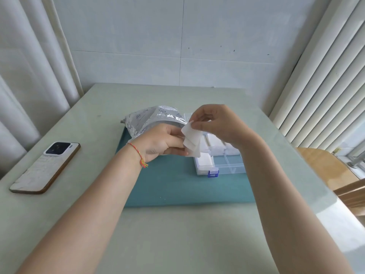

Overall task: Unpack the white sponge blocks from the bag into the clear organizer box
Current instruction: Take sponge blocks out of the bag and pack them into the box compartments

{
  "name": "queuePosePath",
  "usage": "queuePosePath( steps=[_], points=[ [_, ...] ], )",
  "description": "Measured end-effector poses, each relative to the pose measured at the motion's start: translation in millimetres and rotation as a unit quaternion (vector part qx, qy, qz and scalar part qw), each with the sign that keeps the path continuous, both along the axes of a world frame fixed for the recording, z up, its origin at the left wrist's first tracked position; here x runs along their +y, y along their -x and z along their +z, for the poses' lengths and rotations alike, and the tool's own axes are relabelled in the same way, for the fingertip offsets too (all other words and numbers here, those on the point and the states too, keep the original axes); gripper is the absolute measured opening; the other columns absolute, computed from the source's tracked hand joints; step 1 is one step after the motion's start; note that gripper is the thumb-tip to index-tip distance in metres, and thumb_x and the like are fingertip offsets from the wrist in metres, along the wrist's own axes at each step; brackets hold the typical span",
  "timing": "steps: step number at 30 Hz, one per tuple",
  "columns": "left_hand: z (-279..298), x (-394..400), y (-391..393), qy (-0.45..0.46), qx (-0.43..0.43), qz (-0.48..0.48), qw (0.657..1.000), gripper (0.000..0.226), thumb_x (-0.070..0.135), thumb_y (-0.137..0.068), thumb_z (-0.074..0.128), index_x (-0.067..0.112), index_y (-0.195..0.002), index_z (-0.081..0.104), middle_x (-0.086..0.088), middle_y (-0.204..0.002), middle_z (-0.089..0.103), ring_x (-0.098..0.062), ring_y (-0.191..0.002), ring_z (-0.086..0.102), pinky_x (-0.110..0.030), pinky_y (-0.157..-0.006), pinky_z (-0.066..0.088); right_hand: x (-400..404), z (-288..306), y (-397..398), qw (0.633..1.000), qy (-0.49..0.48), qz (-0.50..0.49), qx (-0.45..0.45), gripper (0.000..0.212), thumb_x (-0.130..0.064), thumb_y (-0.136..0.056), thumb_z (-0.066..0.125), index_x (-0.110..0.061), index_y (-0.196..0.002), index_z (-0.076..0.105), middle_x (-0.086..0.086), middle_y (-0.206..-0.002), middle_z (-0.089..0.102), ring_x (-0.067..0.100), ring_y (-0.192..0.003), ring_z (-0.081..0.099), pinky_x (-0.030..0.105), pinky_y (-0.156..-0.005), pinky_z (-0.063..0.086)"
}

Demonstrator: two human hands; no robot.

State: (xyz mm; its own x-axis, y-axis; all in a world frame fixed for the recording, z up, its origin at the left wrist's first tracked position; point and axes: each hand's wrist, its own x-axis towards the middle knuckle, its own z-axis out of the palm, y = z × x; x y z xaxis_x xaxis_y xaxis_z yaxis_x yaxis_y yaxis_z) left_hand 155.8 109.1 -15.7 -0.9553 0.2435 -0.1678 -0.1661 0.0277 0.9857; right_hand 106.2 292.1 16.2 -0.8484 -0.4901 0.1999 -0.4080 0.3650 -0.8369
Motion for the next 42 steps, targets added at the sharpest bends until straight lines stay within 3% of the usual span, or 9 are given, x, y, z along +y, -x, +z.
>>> queuePosePath(
  steps=[7,12,15,19,23,28,31,37,42],
  points=[
    [3.0,-1.6,0.5,-0.024,-0.033,0.000,0.999,0.030,-0.012,-0.091,0.044,0.001,-0.093,0.071,-0.015,-0.088,0.074,-0.026,-0.080,0.073,-0.028,-0.076,0.061,-2.0,1.4,-0.1,0.998,-0.063,0.023,0.006,0.014,-0.002,-0.083,0.073,-0.016,-0.085,0.070,-0.013,-0.075,0.069,-0.002,-0.067,0.060,0.009,-0.065,0.043],
    [-0.3,-4.7,0.4,-0.013,-0.017,-0.036,0.999,0.030,-0.015,-0.087,0.057,0.001,-0.110,0.067,-0.009,-0.097,0.075,-0.021,-0.090,0.073,-0.025,-0.078,0.059,-1.8,3.1,0.5,0.997,-0.072,0.029,0.000,0.014,-0.002,-0.083,0.073,-0.015,-0.086,0.070,-0.015,-0.076,0.069,-0.007,-0.066,0.060,0.005,-0.064,0.041],
    [-0.7,-1.0,0.5,0.001,-0.002,-0.011,1.000,0.031,-0.016,-0.086,0.059,0.004,-0.108,0.067,-0.007,-0.090,0.074,-0.017,-0.083,0.073,-0.024,-0.074,0.059,-1.6,2.8,0.8,0.997,-0.071,0.031,-0.012,0.012,-0.002,-0.084,0.072,-0.014,-0.087,0.070,-0.012,-0.076,0.069,-0.007,-0.064,0.059,0.005,-0.060,0.040],
    [1.3,7.2,-0.3,-0.009,0.010,0.081,0.997,0.025,-0.018,-0.085,0.061,0.006,-0.094,0.063,-0.012,-0.084,0.067,-0.013,-0.065,0.070,-0.022,-0.063,0.059,-3.0,2.1,4.8,0.999,0.033,-0.027,-0.012,0.011,-0.006,-0.086,0.070,-0.017,-0.084,0.070,-0.004,-0.080,0.068,0.002,-0.070,0.058,0.013,-0.067,0.045],
    [2.4,10.8,3.1,-0.037,0.050,0.172,0.983,0.025,-0.016,-0.084,0.062,0.008,-0.092,0.064,-0.013,-0.091,0.068,-0.021,-0.075,0.069,-0.024,-0.066,0.060,4.4,7.8,9.5,0.979,0.180,-0.051,-0.078,0.010,-0.011,-0.088,0.069,-0.016,-0.079,0.068,-0.004,-0.071,0.064,0.010,-0.063,0.051,0.021,-0.059,0.037],
    [9.4,12.4,1.4,-0.079,0.073,0.173,0.979,0.022,-0.010,-0.086,0.064,-0.002,-0.106,0.066,-0.019,-0.096,0.072,-0.024,-0.081,0.073,-0.025,-0.073,0.060,-1.2,6.2,4.7,0.991,0.071,-0.087,-0.074,0.012,-0.022,-0.084,0.075,-0.018,-0.075,0.068,-0.012,-0.061,0.058,0.002,-0.052,0.045,0.018,-0.057,0.036],
    [13.5,13.2,-0.7,-0.097,0.077,0.162,0.979,0.024,-0.011,-0.089,0.058,-0.005,-0.111,0.066,-0.021,-0.098,0.072,-0.025,-0.085,0.073,-0.026,-0.073,0.059,-6.6,4.9,3.6,0.991,0.048,-0.118,-0.045,0.012,-0.020,-0.084,0.075,-0.017,-0.077,0.066,-0.008,-0.066,0.057,0.000,-0.051,0.046,0.014,-0.053,0.039],
    [22.8,14.7,-2.7,-0.164,0.043,0.169,0.971,0.021,0.004,-0.096,0.048,-0.004,-0.101,0.067,-0.022,-0.088,0.072,-0.028,-0.078,0.073,-0.032,-0.072,0.061,-11.1,2.6,1.8,0.988,0.089,-0.116,-0.040,0.009,-0.008,-0.085,0.071,-0.011,-0.080,0.064,-0.001,-0.068,0.066,0.007,-0.055,0.058,0.023,-0.057,0.047],
    [21.1,13.6,-5.1,-0.122,0.030,0.123,0.984,0.017,0.018,-0.096,0.056,0.006,-0.105,0.064,-0.015,-0.092,0.069,-0.027,-0.071,0.072,-0.027,-0.057,0.057,-18.8,4.7,-4.4,0.984,0.146,-0.089,-0.050,0.012,-0.005,-0.085,0.071,-0.012,-0.088,0.063,0.002,-0.072,0.066,0.009,-0.058,0.056,0.020,-0.057,0.044]
  ],
)
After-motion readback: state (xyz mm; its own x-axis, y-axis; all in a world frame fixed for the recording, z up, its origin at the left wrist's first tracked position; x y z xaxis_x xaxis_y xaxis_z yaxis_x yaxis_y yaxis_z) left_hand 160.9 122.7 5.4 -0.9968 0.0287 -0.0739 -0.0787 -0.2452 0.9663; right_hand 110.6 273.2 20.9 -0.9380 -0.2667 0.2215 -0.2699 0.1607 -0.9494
